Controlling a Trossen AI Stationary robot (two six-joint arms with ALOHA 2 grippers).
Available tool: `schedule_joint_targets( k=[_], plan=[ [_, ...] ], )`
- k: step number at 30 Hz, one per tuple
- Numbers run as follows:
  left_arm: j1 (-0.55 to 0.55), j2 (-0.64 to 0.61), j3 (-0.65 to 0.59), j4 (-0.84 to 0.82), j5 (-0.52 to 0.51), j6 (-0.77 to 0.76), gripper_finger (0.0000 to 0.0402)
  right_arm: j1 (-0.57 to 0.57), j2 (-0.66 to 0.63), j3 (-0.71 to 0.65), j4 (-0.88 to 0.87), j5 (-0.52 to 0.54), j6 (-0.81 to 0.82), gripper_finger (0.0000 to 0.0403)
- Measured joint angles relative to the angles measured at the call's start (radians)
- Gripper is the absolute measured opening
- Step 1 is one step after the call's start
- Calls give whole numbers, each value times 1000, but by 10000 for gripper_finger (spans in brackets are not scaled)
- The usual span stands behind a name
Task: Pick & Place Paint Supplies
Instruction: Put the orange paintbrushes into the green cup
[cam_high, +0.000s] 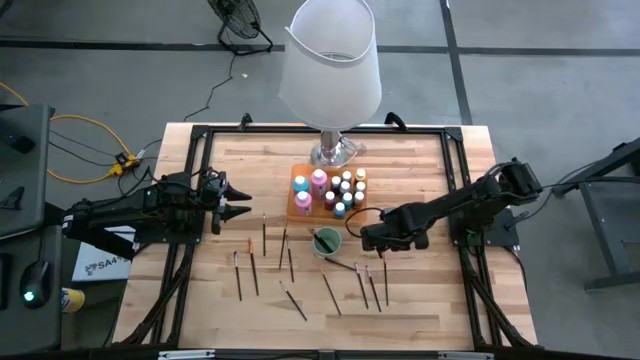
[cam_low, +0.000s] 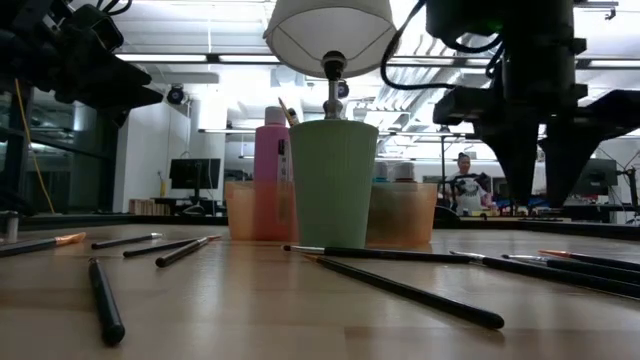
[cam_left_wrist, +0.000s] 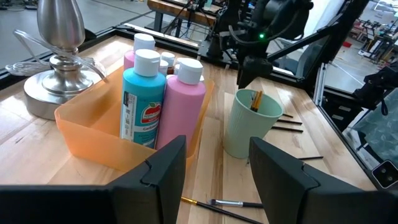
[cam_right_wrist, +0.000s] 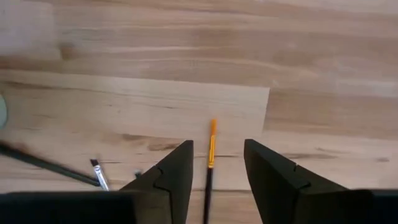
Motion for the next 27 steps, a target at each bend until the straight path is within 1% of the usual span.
schedule_joint_targets(
  k=[2, 6, 12, 17, 24, 27],
  plan=[
    [0, 0, 0, 0, 0, 0, 172, -8, 13, 0, 6, 1, -32, 132],
    [0, 0, 0, 0, 0, 0, 172, -17, 54, 0, 17, -45, -66, 125],
    [0, 0, 0, 0, 0, 0, 172, -22, 111, 0, 25, -75, -99, 117],
    [0, 0, 0, 0, 0, 0, 172, -29, 151, 0, 61, -68, -108, 116],
    [0, 0, 0, 0, 0, 0, 172, -35, 162, 1, 77, -78, -120, 115],
    [0, 0, 0, 0, 0, 0, 172, -35, 162, 1, 78, -84, -118, 109]
  ],
)
